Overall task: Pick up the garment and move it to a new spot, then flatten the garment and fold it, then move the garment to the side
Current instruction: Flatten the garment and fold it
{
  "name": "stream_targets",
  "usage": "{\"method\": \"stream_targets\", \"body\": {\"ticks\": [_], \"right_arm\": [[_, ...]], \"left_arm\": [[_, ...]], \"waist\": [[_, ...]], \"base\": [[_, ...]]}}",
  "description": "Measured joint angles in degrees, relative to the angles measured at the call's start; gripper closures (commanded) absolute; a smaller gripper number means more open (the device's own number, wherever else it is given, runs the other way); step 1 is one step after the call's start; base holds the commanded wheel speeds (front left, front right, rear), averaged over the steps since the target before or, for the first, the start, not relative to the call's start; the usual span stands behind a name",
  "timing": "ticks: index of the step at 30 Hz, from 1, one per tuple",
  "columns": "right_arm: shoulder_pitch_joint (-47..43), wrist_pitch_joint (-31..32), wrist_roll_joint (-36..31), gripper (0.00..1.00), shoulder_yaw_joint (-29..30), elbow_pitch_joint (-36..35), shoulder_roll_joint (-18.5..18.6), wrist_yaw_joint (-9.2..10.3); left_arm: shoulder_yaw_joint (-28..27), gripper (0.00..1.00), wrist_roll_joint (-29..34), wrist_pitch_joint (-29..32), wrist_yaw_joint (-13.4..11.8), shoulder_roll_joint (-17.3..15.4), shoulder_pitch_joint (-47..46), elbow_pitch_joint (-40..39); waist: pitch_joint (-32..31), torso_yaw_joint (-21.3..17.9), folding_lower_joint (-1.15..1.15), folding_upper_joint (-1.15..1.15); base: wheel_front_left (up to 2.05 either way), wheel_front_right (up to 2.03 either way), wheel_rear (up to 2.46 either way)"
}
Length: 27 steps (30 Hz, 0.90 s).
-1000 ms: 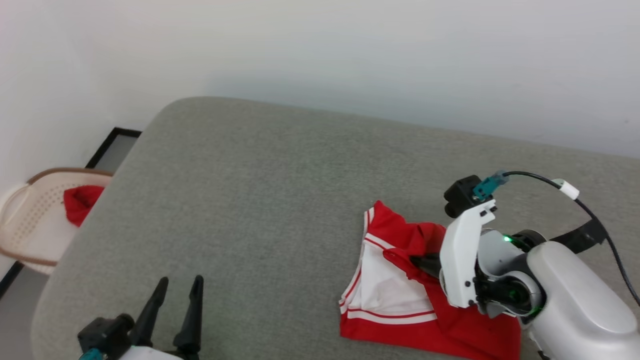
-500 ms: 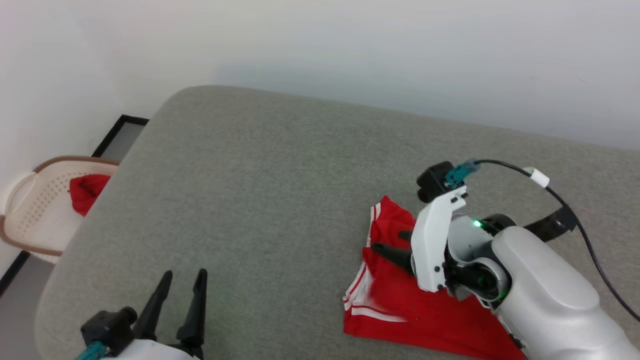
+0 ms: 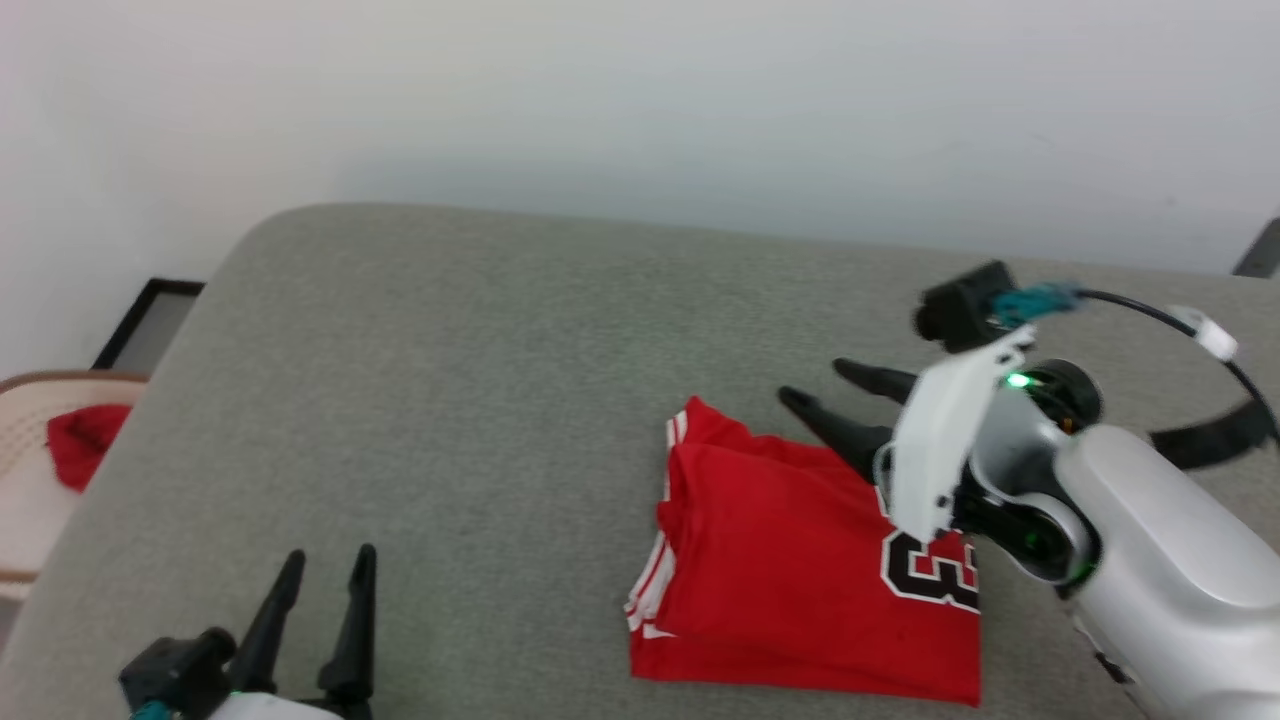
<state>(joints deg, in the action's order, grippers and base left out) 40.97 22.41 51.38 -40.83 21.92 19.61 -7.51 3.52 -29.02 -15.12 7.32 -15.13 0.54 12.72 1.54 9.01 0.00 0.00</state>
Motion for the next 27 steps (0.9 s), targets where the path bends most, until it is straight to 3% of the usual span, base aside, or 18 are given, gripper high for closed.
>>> {"method": "stream_targets", "body": {"ticks": [5,13,20,27], "right_arm": [[-3.74,-9.01,-1.16,0.00,1.90,-1.91,3.74,0.00],[-11.22,-24.26,-8.35,0.00,6.32,-3.43,9.02,0.00],[-19.61,-34.59,-14.19,0.00,12.15,-3.68,9.93,0.00],[-28.35,-37.13,-20.05,0.00,20.53,-5.83,8.42,0.00]], "left_arm": [[-1.66,0.00,0.41,0.00,0.00,-0.24,1.42,-1.09],[-3.49,0.00,1.46,0.00,-0.02,-0.04,4.14,-3.09],[-4.66,0.00,2.34,0.00,-0.03,-0.05,5.27,-4.26],[-6.39,0.00,2.83,0.00,-0.02,-0.11,6.84,-4.77]], "waist": [[-0.56,-2.82,0.00,0.00],[-1.72,-7.14,0.00,0.00],[-2.83,-9.38,0.00,0.00],[-3.99,-9.78,0.00,0.00]], "base": [[0.00,0.00,0.00],[0.00,0.00,0.00],[0.00,0.00,0.00],[0.00,0.00,0.00]]}}
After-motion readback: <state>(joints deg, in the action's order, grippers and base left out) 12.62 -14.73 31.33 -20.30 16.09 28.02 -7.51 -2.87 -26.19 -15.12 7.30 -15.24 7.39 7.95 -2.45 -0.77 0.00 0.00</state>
